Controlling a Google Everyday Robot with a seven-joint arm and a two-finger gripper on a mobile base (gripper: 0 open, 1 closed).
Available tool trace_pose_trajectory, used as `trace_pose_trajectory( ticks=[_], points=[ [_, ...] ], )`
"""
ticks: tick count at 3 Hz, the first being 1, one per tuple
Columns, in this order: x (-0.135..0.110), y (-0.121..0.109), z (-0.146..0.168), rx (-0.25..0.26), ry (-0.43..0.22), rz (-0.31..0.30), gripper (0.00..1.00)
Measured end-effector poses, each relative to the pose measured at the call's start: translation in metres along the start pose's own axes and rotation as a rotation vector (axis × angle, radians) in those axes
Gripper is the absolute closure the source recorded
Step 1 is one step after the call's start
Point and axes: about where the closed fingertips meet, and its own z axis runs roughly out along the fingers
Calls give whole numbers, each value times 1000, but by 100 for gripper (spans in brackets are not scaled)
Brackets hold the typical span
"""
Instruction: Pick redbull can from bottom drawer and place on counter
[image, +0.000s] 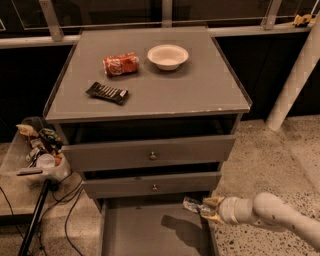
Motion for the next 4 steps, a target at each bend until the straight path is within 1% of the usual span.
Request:
trace_pose_trajectory(
  ticks=[1,2,3,4],
  points=[
    [-26,-11,-51,27,-14,-40,100],
    [-26,-11,-51,27,-14,-40,100],
    [-35,-14,-68,54,-11,-66,100],
    [-65,-18,-105,88,-32,-133,100]
  ],
)
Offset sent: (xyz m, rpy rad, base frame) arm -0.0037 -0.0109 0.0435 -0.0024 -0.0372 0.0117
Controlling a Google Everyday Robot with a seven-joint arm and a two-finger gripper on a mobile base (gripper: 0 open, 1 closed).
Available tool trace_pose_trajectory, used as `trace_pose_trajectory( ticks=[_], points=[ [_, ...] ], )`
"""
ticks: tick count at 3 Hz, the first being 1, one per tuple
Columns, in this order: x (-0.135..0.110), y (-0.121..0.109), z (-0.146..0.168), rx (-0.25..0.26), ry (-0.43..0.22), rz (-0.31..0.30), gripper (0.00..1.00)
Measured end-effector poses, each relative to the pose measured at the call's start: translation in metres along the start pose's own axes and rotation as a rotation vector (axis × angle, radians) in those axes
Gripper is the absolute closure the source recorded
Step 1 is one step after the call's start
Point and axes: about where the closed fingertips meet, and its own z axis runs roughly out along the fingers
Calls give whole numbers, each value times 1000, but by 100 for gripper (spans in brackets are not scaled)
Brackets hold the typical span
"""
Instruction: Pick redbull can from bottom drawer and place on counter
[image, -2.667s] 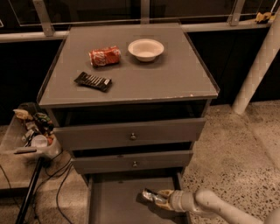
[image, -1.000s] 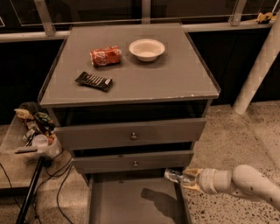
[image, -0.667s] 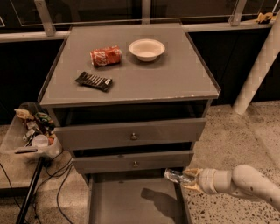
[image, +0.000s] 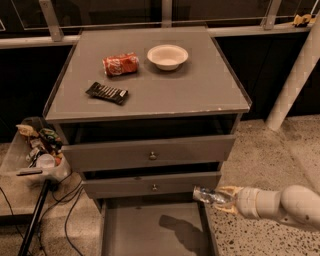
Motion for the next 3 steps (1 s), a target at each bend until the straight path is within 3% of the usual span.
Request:
trace_pose_trajectory(
  ticks=[1,3],
  points=[
    [-45,-20,-47,28,-42,-89,100],
    [-129,-54,-110,67,17,-232,100]
  ],
)
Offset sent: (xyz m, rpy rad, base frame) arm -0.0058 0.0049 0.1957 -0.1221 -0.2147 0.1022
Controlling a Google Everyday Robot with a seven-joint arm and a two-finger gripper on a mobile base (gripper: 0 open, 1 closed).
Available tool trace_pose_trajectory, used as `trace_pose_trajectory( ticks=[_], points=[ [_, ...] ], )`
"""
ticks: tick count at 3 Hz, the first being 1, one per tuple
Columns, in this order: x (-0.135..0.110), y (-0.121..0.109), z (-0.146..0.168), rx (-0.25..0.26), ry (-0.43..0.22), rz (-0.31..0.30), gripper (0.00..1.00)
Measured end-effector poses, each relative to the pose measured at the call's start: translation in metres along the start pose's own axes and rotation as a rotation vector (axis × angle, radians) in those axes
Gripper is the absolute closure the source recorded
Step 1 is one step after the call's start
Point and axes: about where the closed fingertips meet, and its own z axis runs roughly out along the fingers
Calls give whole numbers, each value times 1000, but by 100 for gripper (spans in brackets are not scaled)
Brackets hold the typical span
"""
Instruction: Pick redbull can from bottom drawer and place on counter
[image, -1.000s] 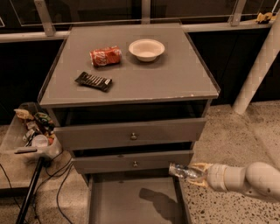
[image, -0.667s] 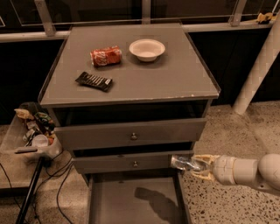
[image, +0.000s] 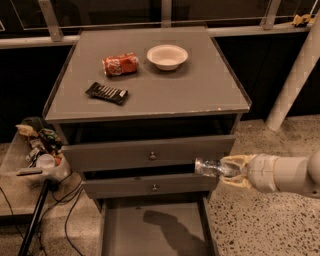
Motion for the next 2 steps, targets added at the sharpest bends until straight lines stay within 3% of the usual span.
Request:
trace_pose_trajectory(
  ticks=[1,2],
  points=[
    [-53,-30,-38,26,19,-86,100],
    [-53,-30,-38,26,19,-87,100]
  ],
)
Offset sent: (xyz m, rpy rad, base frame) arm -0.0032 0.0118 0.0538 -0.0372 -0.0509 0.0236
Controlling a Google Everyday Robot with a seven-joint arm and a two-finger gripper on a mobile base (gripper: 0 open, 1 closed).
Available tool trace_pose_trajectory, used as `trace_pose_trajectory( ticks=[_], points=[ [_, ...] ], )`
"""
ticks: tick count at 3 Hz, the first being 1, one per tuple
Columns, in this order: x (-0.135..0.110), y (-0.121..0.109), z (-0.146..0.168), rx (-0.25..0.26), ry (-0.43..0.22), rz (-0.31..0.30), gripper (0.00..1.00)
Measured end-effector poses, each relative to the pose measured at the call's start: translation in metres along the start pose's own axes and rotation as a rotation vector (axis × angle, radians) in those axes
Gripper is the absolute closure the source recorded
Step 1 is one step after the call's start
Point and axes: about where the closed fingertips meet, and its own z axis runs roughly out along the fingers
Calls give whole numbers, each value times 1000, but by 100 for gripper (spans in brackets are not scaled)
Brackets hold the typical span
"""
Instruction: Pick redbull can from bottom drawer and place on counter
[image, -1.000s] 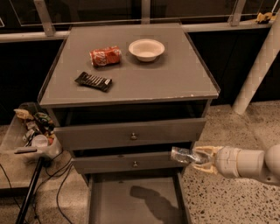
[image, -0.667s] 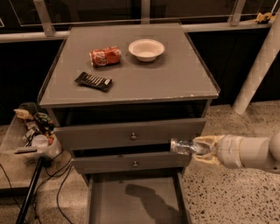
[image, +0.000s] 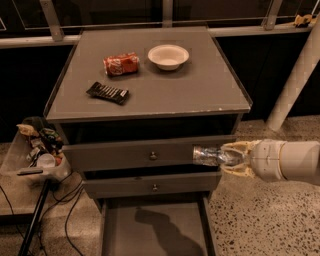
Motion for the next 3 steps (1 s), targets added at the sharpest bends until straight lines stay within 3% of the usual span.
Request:
trace_pose_trajectory(
  ticks=[3],
  points=[
    [-61,-96,-17,37,-16,-214,100]
  ],
)
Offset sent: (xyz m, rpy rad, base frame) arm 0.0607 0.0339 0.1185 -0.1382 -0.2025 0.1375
